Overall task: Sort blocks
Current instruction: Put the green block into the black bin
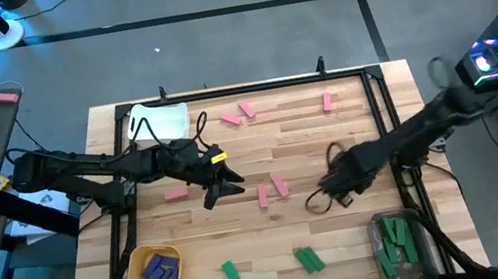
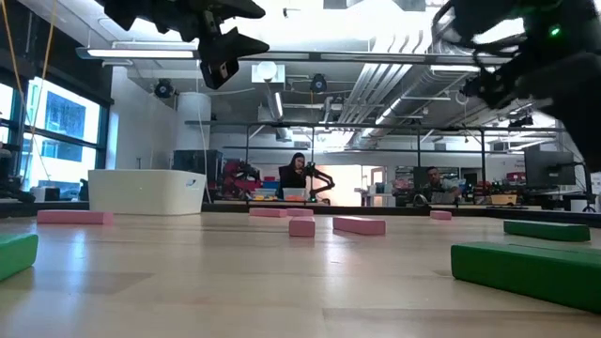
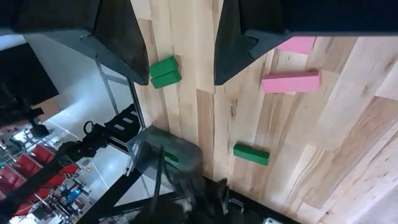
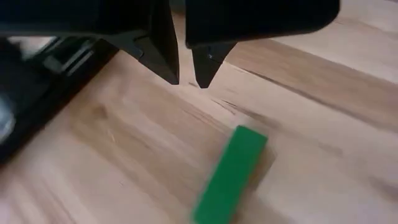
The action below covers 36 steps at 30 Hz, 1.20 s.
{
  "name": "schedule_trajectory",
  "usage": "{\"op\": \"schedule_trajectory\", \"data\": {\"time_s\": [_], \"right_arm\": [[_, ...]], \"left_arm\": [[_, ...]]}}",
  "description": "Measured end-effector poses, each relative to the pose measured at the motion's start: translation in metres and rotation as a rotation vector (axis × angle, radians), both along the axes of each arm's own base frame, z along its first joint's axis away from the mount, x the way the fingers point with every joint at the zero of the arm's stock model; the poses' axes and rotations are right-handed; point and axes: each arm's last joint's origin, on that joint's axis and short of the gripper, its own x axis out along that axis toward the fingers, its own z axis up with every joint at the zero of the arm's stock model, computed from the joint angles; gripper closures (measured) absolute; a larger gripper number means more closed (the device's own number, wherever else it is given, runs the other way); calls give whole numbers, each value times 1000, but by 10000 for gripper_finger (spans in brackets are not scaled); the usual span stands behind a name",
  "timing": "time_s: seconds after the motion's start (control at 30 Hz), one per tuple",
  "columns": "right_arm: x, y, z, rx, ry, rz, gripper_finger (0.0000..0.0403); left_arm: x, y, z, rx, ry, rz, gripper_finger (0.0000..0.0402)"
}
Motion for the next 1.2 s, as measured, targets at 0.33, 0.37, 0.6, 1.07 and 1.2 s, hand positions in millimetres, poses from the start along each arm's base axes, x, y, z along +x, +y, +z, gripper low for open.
{"op": "schedule_trajectory", "data": {"time_s": [0.33, 0.37, 0.6, 1.07, 1.2], "right_arm": [[-1, -2, 0, 0, -281, -454, 403], [2, -1, -4, -9, -263, -454, 403], [17, -1, -26, -64, -186, -453, 401], [21, -14, -33, -70, -150, -364, 210], [19, -17, -38, -72, -149, -373, 180]], "left_arm": [[0, 0, 0, -13, 0, 6, 234], [0, 0, 0, -13, 0, 6, 234], [0, 0, 1, -13, -7, 6, 234], [1, 0, 2, -13, -15, 6, 234], [1, 0, 2, -13, -15, 6, 234]]}}
